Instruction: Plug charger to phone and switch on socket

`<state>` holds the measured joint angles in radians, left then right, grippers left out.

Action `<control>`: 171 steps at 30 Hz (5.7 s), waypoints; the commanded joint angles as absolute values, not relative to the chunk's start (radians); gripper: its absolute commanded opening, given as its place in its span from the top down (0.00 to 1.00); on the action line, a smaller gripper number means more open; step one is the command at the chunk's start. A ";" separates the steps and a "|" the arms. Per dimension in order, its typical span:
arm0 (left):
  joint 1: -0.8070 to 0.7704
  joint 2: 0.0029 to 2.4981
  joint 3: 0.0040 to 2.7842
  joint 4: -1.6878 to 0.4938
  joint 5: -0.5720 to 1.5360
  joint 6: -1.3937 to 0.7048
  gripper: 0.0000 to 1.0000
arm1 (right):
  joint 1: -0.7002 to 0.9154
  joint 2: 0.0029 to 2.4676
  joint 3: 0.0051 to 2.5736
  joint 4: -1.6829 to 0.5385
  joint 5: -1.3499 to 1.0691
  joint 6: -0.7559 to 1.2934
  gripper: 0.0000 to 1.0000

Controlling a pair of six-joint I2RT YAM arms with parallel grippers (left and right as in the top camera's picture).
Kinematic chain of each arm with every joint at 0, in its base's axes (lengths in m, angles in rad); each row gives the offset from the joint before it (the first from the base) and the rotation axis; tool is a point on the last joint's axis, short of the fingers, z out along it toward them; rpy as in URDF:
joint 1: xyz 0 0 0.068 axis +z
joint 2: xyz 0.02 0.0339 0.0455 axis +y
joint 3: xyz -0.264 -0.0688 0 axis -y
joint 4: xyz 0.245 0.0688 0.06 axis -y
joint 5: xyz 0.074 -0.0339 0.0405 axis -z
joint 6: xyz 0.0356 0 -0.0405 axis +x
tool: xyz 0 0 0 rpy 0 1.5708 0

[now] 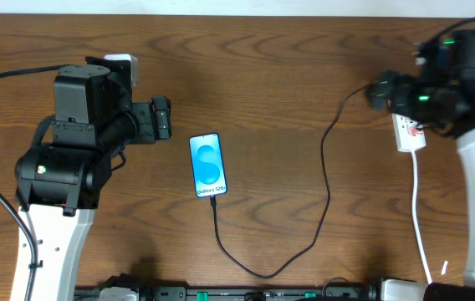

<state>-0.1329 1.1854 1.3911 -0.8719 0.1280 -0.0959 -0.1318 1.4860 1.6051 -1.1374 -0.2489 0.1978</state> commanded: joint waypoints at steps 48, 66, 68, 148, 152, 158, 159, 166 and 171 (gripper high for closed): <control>-0.131 1.189 1.403 -0.875 0.119 -0.080 0.09 | -0.539 1.596 1.634 -1.253 -0.332 -0.136 0.01; -0.130 1.189 1.403 -0.875 0.119 -0.080 0.09 | -0.536 1.798 1.634 -1.142 -0.376 -0.186 0.01; -0.131 1.189 1.403 -0.875 0.119 -0.080 0.09 | -0.536 1.814 1.634 -1.122 -0.377 -0.193 0.01; -0.130 1.189 1.403 -0.875 0.119 -0.080 0.09 | -0.431 2.067 1.621 -0.811 -0.540 -0.304 0.01; -0.130 1.189 1.403 -0.875 0.118 -0.080 0.09 | -0.431 2.075 1.621 -0.806 -0.541 -0.304 0.01; -0.131 1.189 1.403 -0.875 0.119 -0.080 0.09 | -0.430 2.115 1.621 -0.806 -0.551 -0.300 0.01; -0.131 1.188 1.403 -0.875 0.119 -0.080 0.09 | -0.430 2.127 1.621 -0.805 -0.554 -0.300 0.01; -0.131 1.189 1.403 -0.875 0.119 -0.080 0.09 | -0.425 2.149 1.621 -0.800 -0.557 -0.300 0.01; -0.131 1.188 1.403 -0.875 0.118 -0.080 0.09 | -0.422 2.149 1.621 -0.794 -0.557 -0.300 0.01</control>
<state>-0.1329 1.1854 1.3911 -0.8719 0.1280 -0.0959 -0.4324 2.1479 1.6196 -0.7986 -0.5388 -0.2855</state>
